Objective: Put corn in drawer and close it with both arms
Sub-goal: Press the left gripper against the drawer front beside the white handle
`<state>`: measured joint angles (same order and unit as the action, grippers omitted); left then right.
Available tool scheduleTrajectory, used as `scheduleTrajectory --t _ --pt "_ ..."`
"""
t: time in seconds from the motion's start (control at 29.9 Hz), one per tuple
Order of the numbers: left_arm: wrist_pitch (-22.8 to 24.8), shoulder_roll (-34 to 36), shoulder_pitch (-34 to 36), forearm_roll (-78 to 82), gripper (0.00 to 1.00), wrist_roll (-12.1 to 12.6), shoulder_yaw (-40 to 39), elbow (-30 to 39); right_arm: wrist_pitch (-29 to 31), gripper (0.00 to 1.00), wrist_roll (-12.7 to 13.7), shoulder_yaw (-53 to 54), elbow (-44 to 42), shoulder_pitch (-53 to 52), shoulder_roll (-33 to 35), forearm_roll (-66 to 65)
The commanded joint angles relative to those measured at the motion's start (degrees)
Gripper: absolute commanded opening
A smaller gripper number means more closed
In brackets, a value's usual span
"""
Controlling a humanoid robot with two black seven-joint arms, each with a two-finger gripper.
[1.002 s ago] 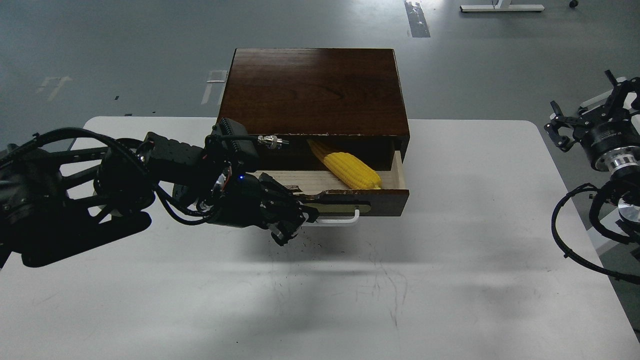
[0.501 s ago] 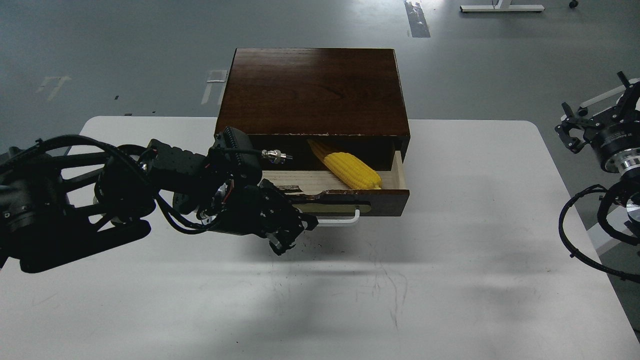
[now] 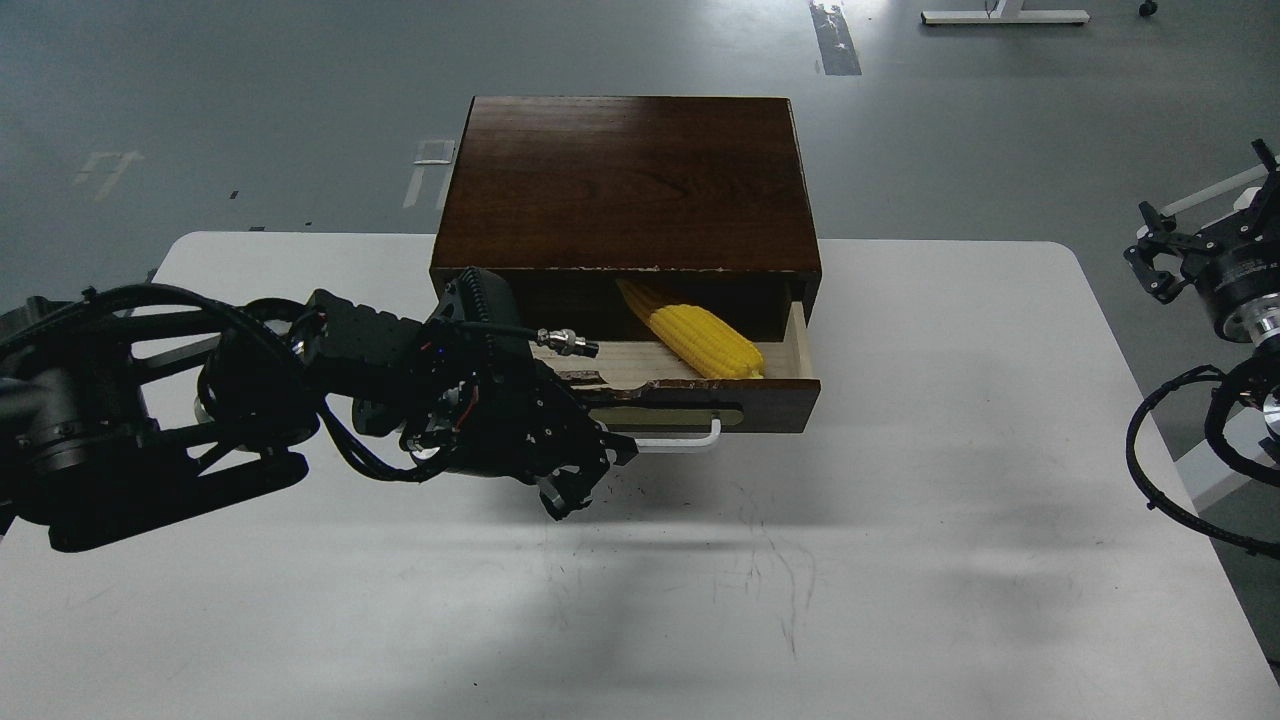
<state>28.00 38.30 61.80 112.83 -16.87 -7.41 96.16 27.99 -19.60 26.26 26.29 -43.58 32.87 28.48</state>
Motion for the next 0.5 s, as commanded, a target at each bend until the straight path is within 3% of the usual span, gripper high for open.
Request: scheduleTrajectory --t 0.0,0.47 --pt "0.0 0.0 0.1 0.5 0.0 0.0 1.1 0.0 0.0 1.0 0.0 -0.1 0.0 0.1 0.0 0.0" --pt "0.0 0.2 -1.0 1.6 0.0 0.0 1.2 -0.5 0.0 1.0 -0.1 -0.1 0.0 0.0 0.0 0.0"
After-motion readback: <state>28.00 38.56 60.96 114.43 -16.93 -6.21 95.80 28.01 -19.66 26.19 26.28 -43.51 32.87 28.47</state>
